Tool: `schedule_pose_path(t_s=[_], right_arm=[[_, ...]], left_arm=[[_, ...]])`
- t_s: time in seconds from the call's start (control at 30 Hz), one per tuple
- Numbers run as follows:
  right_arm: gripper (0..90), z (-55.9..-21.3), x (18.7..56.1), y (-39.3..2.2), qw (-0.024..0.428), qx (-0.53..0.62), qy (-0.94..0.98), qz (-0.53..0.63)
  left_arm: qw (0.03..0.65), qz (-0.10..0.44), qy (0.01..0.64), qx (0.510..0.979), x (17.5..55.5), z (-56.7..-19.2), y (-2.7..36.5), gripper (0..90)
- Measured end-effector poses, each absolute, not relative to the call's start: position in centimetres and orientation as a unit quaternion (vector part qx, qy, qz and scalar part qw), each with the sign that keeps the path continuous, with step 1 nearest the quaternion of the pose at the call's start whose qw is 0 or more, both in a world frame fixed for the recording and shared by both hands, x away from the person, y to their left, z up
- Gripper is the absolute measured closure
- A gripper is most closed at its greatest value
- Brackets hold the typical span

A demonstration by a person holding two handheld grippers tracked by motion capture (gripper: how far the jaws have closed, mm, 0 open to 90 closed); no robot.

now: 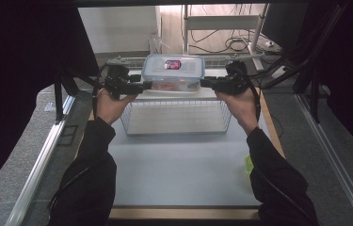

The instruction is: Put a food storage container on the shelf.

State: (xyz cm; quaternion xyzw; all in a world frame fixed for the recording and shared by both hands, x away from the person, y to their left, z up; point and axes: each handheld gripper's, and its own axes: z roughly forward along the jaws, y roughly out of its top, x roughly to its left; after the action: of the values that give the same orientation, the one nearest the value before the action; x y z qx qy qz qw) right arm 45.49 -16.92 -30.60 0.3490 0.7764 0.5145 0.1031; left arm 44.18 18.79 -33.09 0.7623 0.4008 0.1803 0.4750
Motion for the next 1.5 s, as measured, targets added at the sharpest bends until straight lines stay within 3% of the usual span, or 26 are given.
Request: schedule_pose_path(t_s=[0.07, 0.23, 0.57, 0.83, 1.1, 1.5], right_arm=[[78.0, -31.3, 45.3, -16.3, 0.104, 0.340, 0.789, 0.501], [84.1, -32.1, 46.4, -15.5, 0.118, 0.349, 0.790, 0.490], [86.9, -32.7, 47.3, -15.7, 0.133, 0.355, 0.784, 0.491], [76.2, -32.7, 46.2, -16.3, 0.139, 0.346, 0.786, 0.493], [55.1, -33.3, 43.6, -16.2, 0.153, 0.314, 0.800, 0.487], [29.3, -35.0, 40.3, -16.5, 0.166, 0.276, 0.814, 0.483]], left_arm=[[0.476, 0.182, 0.411, 0.756, 44.2, -33.1, 18.8, 50.8], [0.471, 0.180, 0.407, 0.761, 44.2, -33.1, 18.5, 59.5], [0.450, 0.206, 0.401, 0.771, 44.3, -33.7, 16.8, 59.0], [0.468, 0.210, 0.378, 0.771, 42.7, -33.5, 16.7, 45.4], [0.476, 0.210, 0.346, 0.781, 39.8, -34.8, 16.4, 27.6], [0.484, 0.194, 0.323, 0.790, 35.0, -37.4, 16.6, 16.0]])
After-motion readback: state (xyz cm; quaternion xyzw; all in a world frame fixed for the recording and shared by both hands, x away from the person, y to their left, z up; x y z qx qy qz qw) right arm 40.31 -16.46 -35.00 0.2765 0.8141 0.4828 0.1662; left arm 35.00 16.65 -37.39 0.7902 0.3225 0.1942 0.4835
